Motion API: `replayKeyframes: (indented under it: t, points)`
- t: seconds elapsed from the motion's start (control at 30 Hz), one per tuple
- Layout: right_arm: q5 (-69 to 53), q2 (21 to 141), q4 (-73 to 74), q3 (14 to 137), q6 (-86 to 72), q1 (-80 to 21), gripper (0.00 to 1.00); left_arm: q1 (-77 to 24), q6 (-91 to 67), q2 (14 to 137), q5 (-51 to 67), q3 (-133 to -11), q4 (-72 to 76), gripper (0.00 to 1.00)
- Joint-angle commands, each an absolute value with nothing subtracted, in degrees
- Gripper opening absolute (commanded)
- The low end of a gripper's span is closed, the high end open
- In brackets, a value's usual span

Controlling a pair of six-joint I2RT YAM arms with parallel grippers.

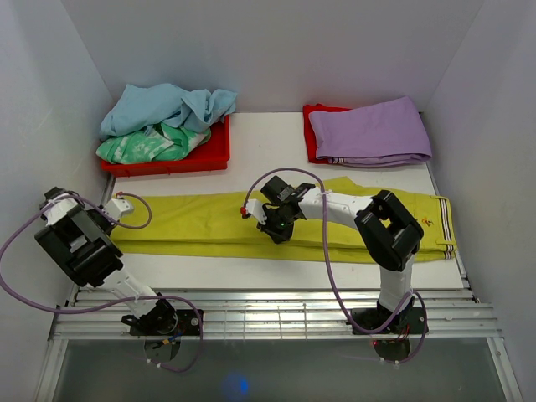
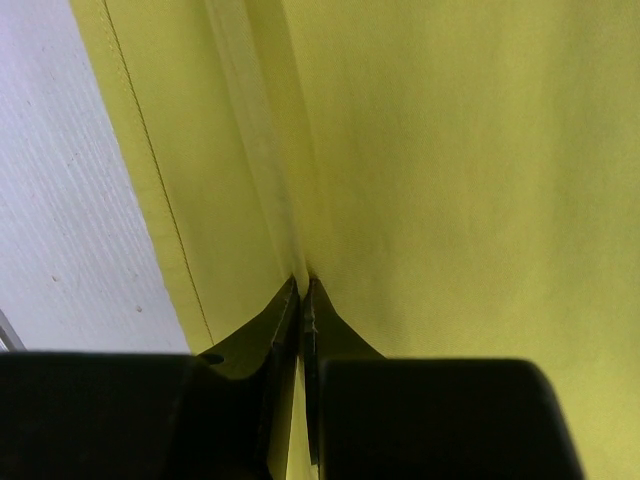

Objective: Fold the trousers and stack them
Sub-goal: Fold the trousers

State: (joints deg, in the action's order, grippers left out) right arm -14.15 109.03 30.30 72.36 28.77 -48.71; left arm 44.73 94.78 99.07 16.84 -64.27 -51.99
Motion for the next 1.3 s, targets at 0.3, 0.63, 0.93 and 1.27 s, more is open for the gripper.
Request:
replayKeyframes:
  t: [0.3,0.63,0.93,1.27]
  points:
    - [-7.9,113.6,34.4,71.5,26.8,-47.5,0.08,45.8,94.7,94.7,14.2,-71.5,-61.5,0.0]
    - [-8.1,114.2,34.5,71.9,26.0,-46.8,0.08,46.4,92.4,97.7,10.3,-66.6,-59.9,0.0]
    - [-8.1,114.1,34.8,73.2,25.6,-46.2,0.08,45.7,86.0,104.1,8.3,-60.0,-50.1,0.0]
    - [-8.4,106.2,36.7,77.5,26.5,-40.7,0.08,44.8,78.7,104.4,17.7,-71.1,-52.6,0.0]
